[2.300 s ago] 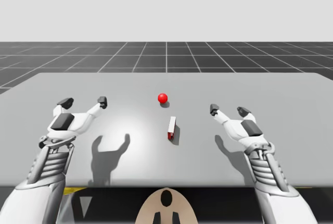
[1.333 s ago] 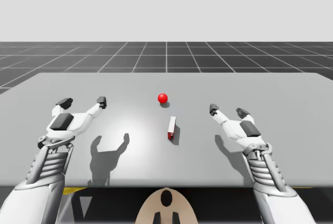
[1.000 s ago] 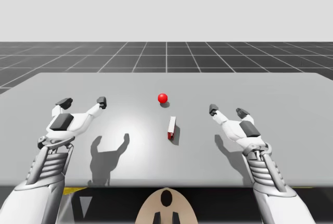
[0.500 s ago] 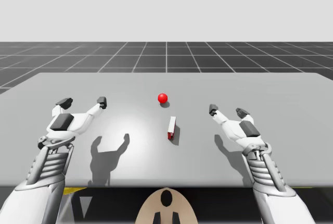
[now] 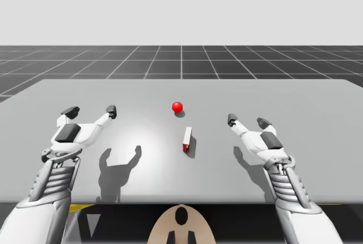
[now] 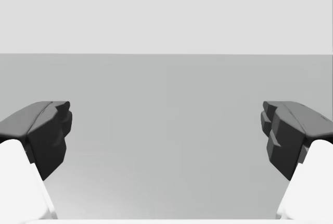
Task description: Watch the red light. When it turns green, pick up the object.
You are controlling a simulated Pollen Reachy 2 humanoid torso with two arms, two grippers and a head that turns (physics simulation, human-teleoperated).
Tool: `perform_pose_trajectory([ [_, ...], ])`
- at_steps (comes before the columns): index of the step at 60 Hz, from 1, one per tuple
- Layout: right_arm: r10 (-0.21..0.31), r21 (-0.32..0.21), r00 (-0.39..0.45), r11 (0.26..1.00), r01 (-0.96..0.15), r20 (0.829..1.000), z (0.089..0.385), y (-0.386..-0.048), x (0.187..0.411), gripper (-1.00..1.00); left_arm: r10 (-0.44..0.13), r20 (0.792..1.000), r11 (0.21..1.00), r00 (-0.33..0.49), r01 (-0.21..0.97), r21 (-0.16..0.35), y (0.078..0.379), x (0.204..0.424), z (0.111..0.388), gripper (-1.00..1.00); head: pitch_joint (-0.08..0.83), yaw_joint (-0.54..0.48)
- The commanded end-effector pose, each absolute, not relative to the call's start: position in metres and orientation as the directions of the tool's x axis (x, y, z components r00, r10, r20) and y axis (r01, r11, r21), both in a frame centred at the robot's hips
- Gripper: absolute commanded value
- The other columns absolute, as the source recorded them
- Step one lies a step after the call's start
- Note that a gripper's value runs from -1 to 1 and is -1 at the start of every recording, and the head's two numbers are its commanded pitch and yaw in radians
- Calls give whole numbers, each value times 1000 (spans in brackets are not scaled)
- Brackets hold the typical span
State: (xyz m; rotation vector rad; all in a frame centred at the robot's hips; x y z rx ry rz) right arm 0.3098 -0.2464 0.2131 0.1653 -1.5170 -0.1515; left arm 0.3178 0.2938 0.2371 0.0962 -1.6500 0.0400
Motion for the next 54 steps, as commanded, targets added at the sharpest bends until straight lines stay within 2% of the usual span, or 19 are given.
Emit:
perform_pose_trajectory([
  [1, -219, 220, 54, 976, -7, 974, 210, -240, 309, -1000, -40, 996, 996, -79, -85, 34, 294, 318, 237, -1000, 479, 52],
  [21, -212, 212, 50, 977, -4, 976, 210, -240, 309, -1000, -39, 996, 996, -78, -84, 33, 293, 317, 237, -1000, 493, 42],
  [37, -211, 212, 50, 977, -4, 976, 210, -240, 309, -1000, -41, 996, 996, -76, -82, 35, 292, 318, 237, -1000, 621, -6],
  [54, -204, 206, 53, 978, -22, 977, 213, -235, 306, -1000, -40, 996, 996, -78, -79, 34, 292, 317, 238, -1000, 645, -43],
])
